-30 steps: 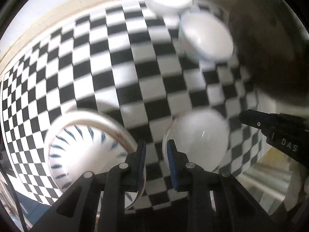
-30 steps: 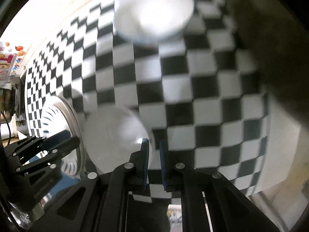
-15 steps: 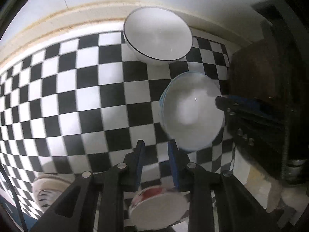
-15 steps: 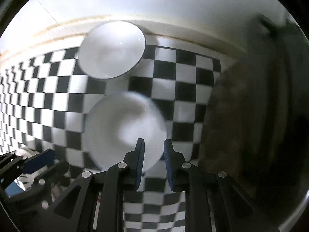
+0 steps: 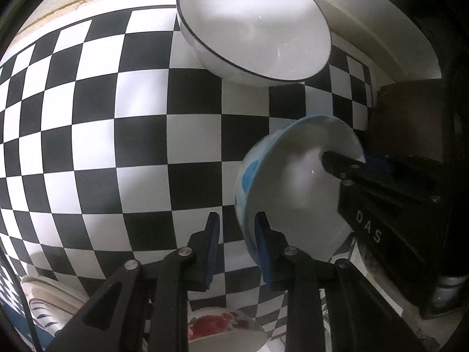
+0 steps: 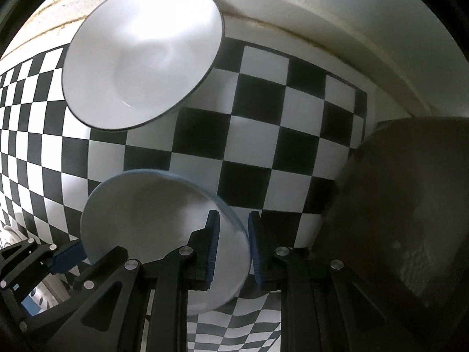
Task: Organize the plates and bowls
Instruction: 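Grip the rim of the heart-print bowl with both tools, then carry the heart-print bowl with both tools and lower it into the white bowl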
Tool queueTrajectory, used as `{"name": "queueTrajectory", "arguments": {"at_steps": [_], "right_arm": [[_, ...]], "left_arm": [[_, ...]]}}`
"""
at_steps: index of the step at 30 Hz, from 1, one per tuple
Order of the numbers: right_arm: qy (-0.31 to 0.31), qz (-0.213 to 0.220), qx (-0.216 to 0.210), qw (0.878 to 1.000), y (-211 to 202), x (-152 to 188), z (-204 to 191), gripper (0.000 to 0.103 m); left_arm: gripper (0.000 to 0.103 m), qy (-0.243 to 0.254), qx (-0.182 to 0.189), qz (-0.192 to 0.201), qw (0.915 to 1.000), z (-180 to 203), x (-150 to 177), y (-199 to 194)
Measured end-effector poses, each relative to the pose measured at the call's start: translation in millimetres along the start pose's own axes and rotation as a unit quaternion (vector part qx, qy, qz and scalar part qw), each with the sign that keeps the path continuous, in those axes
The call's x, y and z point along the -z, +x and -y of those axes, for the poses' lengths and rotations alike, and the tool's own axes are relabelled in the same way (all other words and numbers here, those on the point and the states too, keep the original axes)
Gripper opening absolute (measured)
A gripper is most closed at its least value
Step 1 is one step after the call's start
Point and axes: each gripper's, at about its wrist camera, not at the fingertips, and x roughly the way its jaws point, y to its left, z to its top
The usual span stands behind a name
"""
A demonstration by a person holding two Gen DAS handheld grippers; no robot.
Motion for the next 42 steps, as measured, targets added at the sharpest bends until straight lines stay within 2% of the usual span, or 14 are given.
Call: {"name": "queueTrajectory", "arguments": {"at_steps": [2, 6, 14, 16, 21, 23, 30, 42], "right_arm": [[0.001, -0.003, -0.002, 1.000, -1.5, 1.5, -3.3, 0.020], [0.019, -0.008, -0.067, 0.998, -0.6, -1.0, -5.5, 0.016], [0.061, -0.012, -0.136, 0.989, 8.0, 7.6, -4.6, 0.014], [0.065, -0.012, -0.140, 0.988, 11.9, 7.6, -4.5, 0.014], [0.081, -0.016, -0.150, 0.985, 27.9, 18.4, 1.8, 0.010], [0.091, -0.015, -0.166, 0.982, 28.5, 23.9, 6.1, 0.009], [0.091, -0.001, -0.171, 0.981, 20.1, 48.5, 2.4, 0.007], [0.101, 0.030, -0.204, 0.973, -5.5, 117.2, 4.2, 0.006]], "left_arm": [[0.022, -0.001, 0.002, 0.004, 1.0000, -1.3, 0.1, -1.7], [0.022, 0.004, -0.021, 0.009, 0.9997, -2.2, 2.2, -7.4], [0.022, 0.010, -0.024, 0.008, 0.9996, -19.0, -5.1, -12.0], [0.022, 0.013, -0.019, 0.009, 0.9997, -17.9, -7.0, -11.4], [0.022, 0.035, -0.036, 0.016, 0.9986, -5.6, -6.0, -8.9], [0.022, 0.034, -0.030, 0.016, 0.9988, -4.2, -5.8, -8.7], [0.022, 0.053, -0.049, 0.030, 0.9970, 2.5, 2.2, -20.3], [0.022, 0.101, -0.061, 0.060, 0.9912, 14.9, 46.9, -61.6]]}}
